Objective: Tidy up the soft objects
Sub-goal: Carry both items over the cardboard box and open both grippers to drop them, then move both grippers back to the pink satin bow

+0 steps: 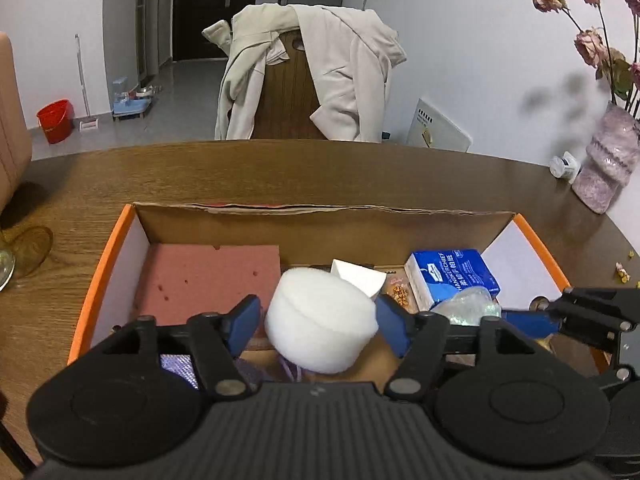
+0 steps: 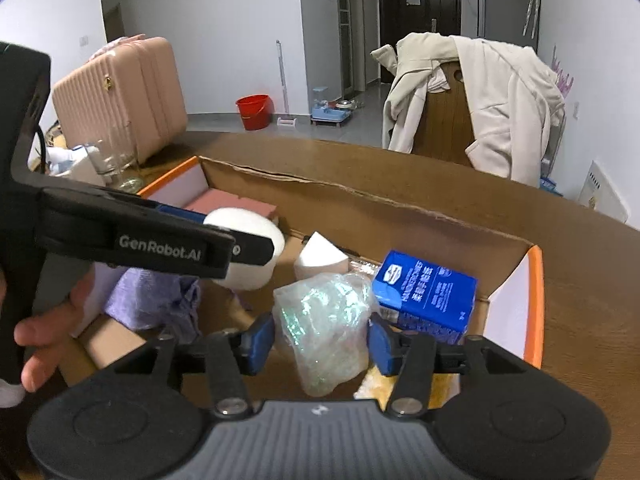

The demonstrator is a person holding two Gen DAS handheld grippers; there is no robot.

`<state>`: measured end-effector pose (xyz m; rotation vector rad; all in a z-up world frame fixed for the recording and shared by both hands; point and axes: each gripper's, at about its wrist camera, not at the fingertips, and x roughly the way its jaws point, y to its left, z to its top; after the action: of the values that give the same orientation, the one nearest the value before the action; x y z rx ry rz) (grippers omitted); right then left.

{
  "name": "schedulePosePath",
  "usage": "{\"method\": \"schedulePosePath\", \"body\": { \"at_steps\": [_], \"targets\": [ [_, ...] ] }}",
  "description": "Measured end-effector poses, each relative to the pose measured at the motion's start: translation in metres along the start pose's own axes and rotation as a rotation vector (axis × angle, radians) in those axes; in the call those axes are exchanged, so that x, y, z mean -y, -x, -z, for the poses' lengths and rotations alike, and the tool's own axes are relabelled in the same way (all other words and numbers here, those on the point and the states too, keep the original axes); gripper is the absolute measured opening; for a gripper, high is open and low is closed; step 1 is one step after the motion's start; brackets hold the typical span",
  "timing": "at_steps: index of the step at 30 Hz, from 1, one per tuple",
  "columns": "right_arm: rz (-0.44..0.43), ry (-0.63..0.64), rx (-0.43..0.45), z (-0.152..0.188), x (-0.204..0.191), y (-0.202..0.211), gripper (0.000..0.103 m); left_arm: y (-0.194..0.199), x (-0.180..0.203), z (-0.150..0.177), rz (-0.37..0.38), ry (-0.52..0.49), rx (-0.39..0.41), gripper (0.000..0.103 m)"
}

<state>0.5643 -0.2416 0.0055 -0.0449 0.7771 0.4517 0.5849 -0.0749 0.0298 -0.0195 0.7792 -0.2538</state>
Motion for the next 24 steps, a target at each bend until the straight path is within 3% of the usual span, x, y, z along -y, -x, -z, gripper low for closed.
{"method": "schedulePosePath", "body": {
  "at_steps": [5, 11, 17, 24],
  "targets": [
    [0.005, -0.004, 0.019, -0.003, -0.001, 0.012, 0.061, 0.012, 0.011, 0.002, -0.038, -0.057, 0.054, 0.08],
    [0.029, 0.003, 0.076, -0.006, -0.004, 0.054, 0.063, 0.047, 0.017, -0.001, -0.028, -0.044, 0.083, 0.082],
    [0.049, 0.005, 0.15, 0.0, -0.01, 0.117, 0.068, 0.111, 0.032, 0.005, -0.019, -0.045, 0.174, 0.087],
    [0.037, 0.014, 0.262, 0.025, -0.034, 0.196, 0.073, 0.193, 0.058, 0.038, -0.026, -0.08, 0.276, 0.089]
  ]
}}
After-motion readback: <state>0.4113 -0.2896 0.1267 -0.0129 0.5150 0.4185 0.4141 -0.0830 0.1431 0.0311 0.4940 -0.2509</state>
